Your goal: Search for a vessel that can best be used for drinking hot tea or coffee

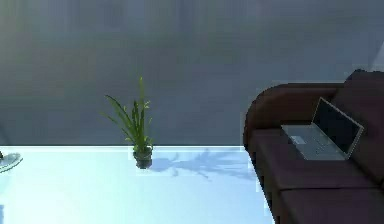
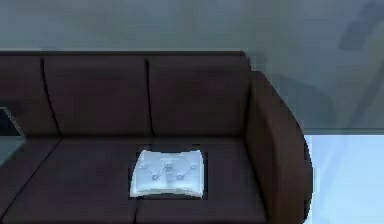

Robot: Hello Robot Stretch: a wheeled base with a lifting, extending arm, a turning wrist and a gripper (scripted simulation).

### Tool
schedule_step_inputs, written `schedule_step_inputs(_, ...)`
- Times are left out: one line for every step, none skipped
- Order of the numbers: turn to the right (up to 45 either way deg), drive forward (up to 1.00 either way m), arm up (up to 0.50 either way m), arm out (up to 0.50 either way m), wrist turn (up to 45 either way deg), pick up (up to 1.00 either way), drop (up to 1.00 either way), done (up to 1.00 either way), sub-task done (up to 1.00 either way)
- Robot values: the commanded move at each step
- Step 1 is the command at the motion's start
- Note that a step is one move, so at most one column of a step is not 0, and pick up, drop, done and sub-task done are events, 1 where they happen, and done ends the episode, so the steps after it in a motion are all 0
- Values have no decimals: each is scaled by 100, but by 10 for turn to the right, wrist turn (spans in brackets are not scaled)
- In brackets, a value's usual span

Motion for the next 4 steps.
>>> schedule_step_inputs(-450, 0, 0, 0, 0, 0, 0, 0, 0)
schedule_step_inputs(-420, 0, 0, 0, 0, 0, 0, 0, 0)
schedule_step_inputs(0, 5, 0, 0, 0, 0, 0, 0, 0)
schedule_step_inputs(-450, 0, 0, 0, 0, 0, 0, 0, 0)
